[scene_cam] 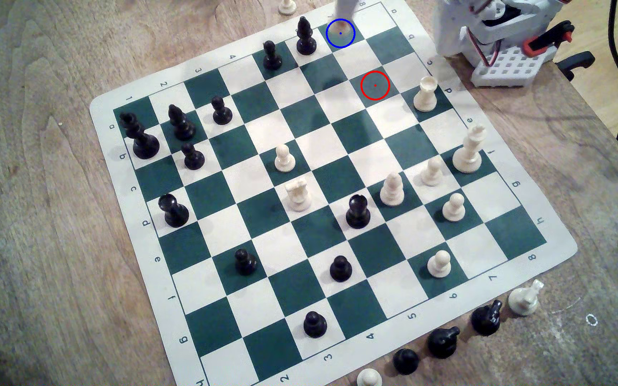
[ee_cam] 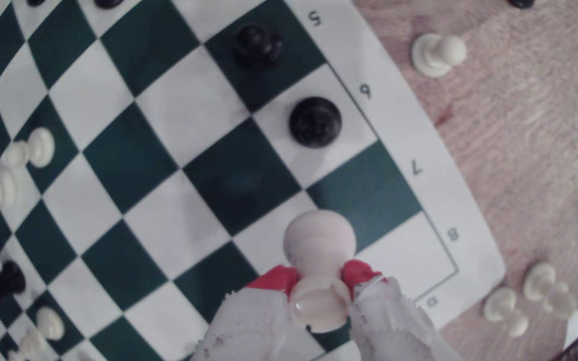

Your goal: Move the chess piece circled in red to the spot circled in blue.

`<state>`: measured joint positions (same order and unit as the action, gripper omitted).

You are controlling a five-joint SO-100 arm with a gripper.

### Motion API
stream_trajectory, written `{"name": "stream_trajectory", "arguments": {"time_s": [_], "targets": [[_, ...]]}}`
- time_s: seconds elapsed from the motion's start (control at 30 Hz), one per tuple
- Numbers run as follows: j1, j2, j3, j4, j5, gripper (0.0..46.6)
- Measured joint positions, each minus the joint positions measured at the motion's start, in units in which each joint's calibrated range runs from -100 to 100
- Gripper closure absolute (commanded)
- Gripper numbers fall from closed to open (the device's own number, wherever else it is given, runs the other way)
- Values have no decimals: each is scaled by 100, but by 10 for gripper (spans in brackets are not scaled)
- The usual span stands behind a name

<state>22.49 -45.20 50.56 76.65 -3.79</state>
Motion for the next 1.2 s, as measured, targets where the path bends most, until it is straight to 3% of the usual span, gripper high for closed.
{"name": "stream_trajectory", "arguments": {"time_s": [0.17,0.47,1.2], "targets": [[420,318,0,-175,190,464],[767,1567,-181,-454,288,464],[723,2807,-398,-1036,249,460]]}}
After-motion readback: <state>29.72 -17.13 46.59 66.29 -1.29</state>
